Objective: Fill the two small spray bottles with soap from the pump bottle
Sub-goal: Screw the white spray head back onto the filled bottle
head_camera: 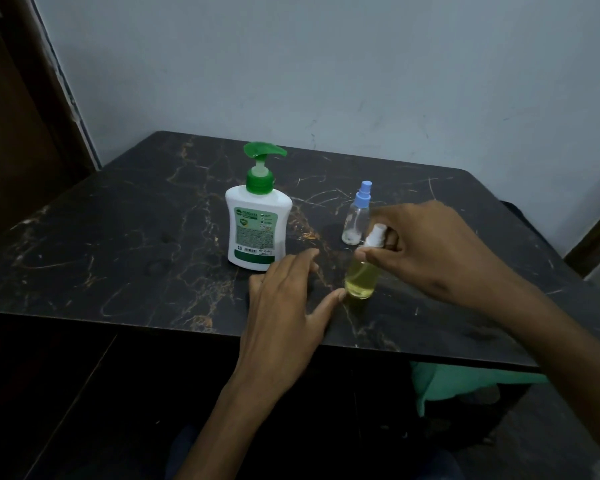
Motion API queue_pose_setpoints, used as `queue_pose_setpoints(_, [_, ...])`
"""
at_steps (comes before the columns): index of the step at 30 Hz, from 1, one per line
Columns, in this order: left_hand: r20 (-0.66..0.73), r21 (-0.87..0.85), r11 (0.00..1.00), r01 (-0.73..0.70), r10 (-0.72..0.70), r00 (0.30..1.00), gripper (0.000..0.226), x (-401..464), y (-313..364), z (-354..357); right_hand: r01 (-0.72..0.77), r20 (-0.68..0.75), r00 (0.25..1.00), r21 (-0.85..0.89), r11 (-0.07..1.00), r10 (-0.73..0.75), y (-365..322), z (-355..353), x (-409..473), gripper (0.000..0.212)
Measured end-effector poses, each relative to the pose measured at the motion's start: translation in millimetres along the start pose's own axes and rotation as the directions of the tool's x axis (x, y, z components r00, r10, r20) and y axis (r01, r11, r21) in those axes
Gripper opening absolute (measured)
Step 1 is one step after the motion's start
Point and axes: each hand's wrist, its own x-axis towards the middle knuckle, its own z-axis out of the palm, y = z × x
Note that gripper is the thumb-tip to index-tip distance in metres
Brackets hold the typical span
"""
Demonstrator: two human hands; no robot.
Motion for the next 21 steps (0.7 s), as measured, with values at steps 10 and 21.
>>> queue_pose_setpoints(10, [0.009, 0.068, 0.998, -0.002, 0.001, 1.000, 0.057, -2, 3, 1, -0.092, -0.073, 0.993, 0.067, 0.993, 0.097, 48, -1, 4, 0.025])
queue_pose_setpoints(21, [-0.007, 0.066, 0.998, -0.006, 0.006, 1.000, 0.057, -2, 2, 3, -0.066, -0.142, 0.989, -0.104, 0.992, 0.050, 37, -25, 17, 0.056])
